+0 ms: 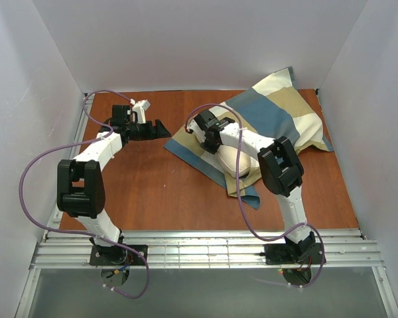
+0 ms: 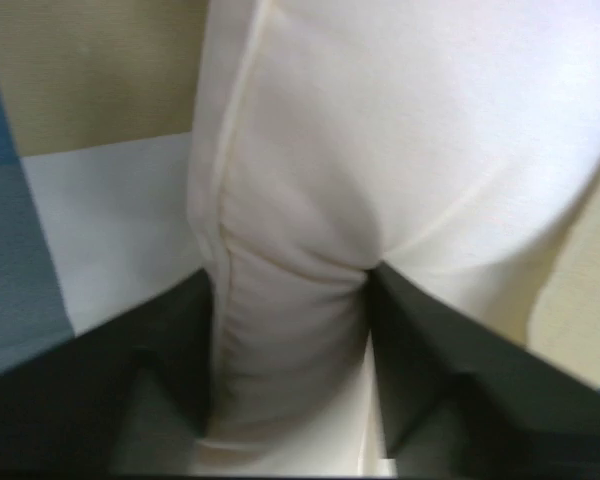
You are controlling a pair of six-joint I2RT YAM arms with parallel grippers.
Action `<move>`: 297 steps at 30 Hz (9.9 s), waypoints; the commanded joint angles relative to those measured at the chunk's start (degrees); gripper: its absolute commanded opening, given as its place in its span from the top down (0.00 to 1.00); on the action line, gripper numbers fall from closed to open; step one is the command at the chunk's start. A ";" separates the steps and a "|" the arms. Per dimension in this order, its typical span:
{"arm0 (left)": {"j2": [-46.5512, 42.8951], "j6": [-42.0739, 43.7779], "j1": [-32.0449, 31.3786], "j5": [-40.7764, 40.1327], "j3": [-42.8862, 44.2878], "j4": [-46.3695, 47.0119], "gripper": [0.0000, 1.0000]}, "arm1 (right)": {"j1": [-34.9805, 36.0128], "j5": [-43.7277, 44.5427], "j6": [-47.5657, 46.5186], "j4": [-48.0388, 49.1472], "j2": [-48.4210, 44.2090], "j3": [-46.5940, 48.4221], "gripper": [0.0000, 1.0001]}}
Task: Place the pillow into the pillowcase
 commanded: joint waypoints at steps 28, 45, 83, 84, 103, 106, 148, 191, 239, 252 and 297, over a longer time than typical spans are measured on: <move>-2.89 7.09 -17.33 -1.60 3.10 12.29 0.02 | -18.92 -49.48 3.74 0.94 -35.60 -15.99 0.99; 17.05 21.69 -18.47 14.30 10.75 2.51 0.11 | -19.01 -50.18 0.14 -0.38 -42.90 -22.78 0.99; -10.66 49.90 -26.36 5.61 -3.40 0.99 0.30 | -20.94 -61.35 25.45 8.58 -27.43 -10.56 0.99; -9.68 49.46 -29.08 2.47 -4.97 7.63 0.30 | -20.94 -61.78 27.19 8.58 -27.43 -10.56 0.99; 15.28 57.55 -40.36 -10.05 -10.53 50.42 0.27 | -20.94 -75.31 42.40 15.60 -34.81 -14.16 0.99; 17.65 58.16 -40.36 -7.50 -8.16 44.89 0.30 | -20.85 -76.55 44.95 17.28 -36.31 -16.26 0.99; -3.06 65.90 -48.27 10.52 -10.43 5.95 1.00 | -24.63 -72.80 37.78 18.09 -37.37 -21.99 0.99; -26.54 61.44 -43.27 -17.16 -18.87 -24.67 1.00 | -10.92 -29.44 -3.91 10.61 -20.58 -40.79 0.99; 0.61 17.46 -46.07 -37.28 -10.44 6.82 0.26 | -10.66 -41.48 3.92 12.01 -24.62 -48.62 0.99; 5.97 19.22 -47.12 -43.61 -15.62 5.24 0.41 | -11.27 -44.47 2.16 10.08 -27.96 -48.71 0.99; -8.27 18.17 -51.16 -39.84 -22.92 22.37 0.23 | -14.35 -53.00 9.37 10.60 -27.70 -45.98 0.99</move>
